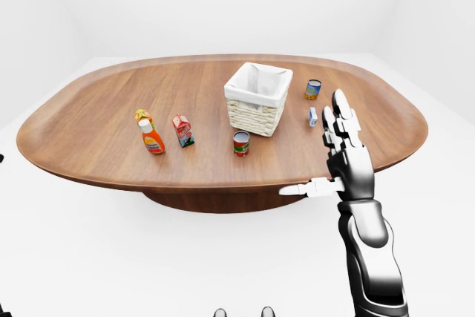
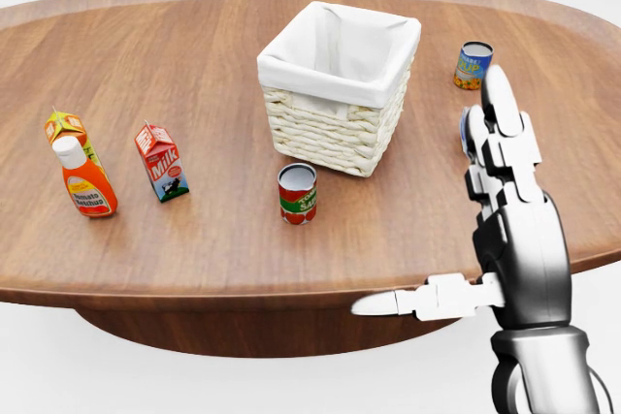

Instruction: Pick the milk and place it in the basket.

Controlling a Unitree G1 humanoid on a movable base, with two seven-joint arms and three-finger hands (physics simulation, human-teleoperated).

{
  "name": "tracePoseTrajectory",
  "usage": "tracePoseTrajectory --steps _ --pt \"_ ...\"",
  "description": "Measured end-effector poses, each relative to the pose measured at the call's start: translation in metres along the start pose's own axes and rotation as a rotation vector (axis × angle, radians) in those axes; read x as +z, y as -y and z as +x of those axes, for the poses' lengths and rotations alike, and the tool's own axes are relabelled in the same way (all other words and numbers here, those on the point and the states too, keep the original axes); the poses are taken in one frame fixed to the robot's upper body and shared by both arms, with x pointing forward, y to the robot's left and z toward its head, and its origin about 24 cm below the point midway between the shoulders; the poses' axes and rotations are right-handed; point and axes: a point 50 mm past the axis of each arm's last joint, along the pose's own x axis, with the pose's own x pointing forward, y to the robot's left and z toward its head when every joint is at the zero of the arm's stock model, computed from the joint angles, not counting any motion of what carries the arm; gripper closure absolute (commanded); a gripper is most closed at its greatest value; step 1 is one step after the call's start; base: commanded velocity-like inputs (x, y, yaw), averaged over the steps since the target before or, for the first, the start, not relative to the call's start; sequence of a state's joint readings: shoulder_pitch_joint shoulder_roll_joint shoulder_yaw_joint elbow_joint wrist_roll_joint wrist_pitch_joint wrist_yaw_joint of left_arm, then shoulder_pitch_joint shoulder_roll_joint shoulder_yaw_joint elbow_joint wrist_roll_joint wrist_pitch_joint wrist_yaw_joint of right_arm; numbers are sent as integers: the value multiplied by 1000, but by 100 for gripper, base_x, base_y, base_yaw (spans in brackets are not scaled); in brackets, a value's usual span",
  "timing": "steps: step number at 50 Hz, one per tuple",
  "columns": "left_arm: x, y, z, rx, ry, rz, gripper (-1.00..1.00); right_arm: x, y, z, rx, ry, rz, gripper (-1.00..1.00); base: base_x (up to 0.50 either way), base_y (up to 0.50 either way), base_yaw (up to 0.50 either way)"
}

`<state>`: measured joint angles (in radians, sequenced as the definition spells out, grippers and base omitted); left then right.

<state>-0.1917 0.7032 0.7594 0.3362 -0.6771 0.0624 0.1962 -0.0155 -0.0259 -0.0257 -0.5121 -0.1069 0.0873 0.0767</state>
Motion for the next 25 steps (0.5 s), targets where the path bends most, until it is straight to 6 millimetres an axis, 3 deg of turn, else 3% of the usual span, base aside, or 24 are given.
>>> tracePoseTrajectory --steps 25 --pt "-1 0 0 -20 -13 3 -100 1 -1 1 -8 4 10 -100 0 0 0"
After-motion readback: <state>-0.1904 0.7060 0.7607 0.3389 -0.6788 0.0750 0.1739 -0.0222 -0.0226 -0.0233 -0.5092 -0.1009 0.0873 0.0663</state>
